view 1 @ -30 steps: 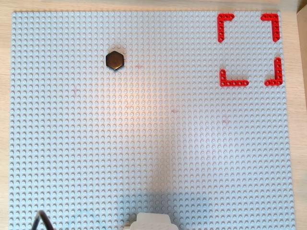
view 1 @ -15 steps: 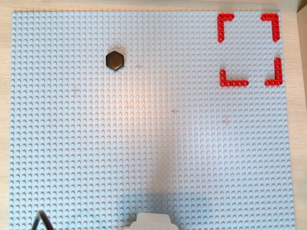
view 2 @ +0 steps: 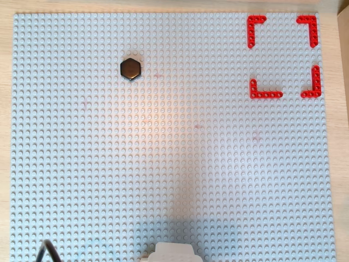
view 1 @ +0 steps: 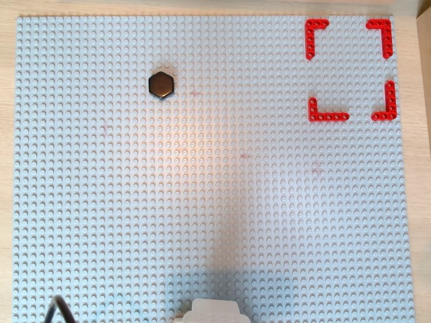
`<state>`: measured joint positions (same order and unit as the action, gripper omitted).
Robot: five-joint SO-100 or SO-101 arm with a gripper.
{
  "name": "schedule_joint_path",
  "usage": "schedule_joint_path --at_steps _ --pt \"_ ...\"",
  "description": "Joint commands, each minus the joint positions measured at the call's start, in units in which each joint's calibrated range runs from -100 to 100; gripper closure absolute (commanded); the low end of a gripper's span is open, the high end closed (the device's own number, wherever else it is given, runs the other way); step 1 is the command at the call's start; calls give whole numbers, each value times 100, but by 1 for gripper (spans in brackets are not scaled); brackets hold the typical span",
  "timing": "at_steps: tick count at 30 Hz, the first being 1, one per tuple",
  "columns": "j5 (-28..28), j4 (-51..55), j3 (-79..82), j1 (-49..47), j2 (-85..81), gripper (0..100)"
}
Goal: Grab the Lego and store it in red box
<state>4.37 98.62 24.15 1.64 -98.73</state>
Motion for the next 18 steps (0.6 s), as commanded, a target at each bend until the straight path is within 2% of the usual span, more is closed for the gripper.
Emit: schedule_joint_path --at_steps 1,8,15,18 --pt "16 33 -88 -11 -59 96" --pt "-20 -309 -88 -123 -51 96" --pt "-20 -432 -97 -1544 966 96" --pt "-20 -572 -133 -1797 1585 96"
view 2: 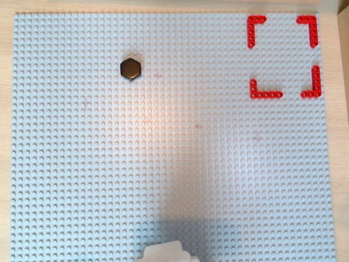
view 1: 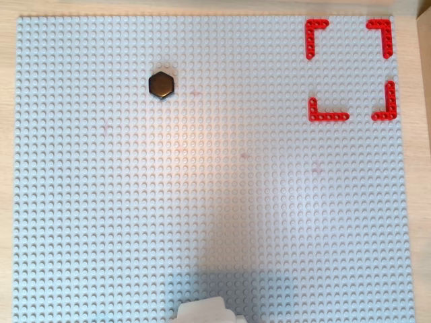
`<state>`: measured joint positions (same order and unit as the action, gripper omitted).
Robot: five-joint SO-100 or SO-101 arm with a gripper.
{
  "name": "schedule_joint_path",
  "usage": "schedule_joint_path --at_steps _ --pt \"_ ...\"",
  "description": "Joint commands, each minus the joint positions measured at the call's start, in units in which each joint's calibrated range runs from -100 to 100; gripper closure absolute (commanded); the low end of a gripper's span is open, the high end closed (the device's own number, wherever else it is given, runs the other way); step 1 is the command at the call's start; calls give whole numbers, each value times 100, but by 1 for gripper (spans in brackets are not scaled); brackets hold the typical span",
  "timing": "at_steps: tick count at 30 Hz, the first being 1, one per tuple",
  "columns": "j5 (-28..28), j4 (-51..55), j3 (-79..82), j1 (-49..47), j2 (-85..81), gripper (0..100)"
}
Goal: Grab the Lego and store it in red box
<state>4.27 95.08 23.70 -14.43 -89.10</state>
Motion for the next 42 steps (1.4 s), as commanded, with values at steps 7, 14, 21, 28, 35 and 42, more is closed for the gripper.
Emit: schedule_joint_path --at_steps 7,14,21,28,35,42 --pt "21 -955 -507 -235 2113 96" --pt "36 -1324 -598 -235 3927 96" --pt "36 -1271 -1561 -243 5376 96" --pt "42 -1587 -1634 -369 6723 92" --pt "-172 -2420 -1607 -533 7799 86" --pt "-188 -3025 -1588 -518 8698 86"
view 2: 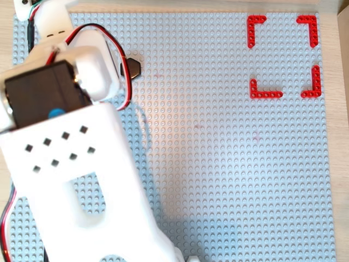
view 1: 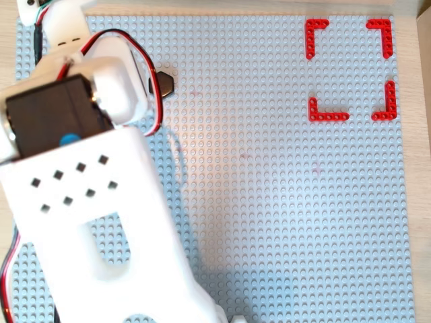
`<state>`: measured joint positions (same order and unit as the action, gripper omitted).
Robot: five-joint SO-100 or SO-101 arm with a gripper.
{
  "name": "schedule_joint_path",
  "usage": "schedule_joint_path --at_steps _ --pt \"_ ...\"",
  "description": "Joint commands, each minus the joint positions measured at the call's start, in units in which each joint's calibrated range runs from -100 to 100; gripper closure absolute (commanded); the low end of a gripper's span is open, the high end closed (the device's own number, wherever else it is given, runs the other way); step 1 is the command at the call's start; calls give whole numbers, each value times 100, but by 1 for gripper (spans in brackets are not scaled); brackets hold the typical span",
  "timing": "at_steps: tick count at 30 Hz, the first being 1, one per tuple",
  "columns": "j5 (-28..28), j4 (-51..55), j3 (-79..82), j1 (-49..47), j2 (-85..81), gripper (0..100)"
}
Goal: Grab the Lego and store it in red box
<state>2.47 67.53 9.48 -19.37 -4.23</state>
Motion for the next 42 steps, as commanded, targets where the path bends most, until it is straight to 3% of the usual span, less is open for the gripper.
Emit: schedule_joint_path --at_steps 1,19,42 --pt "-2 -323 -166 -9 304 86" --pt "14 -1183 -203 520 1643 86" --pt "123 -1227 -75 438 2033 86"
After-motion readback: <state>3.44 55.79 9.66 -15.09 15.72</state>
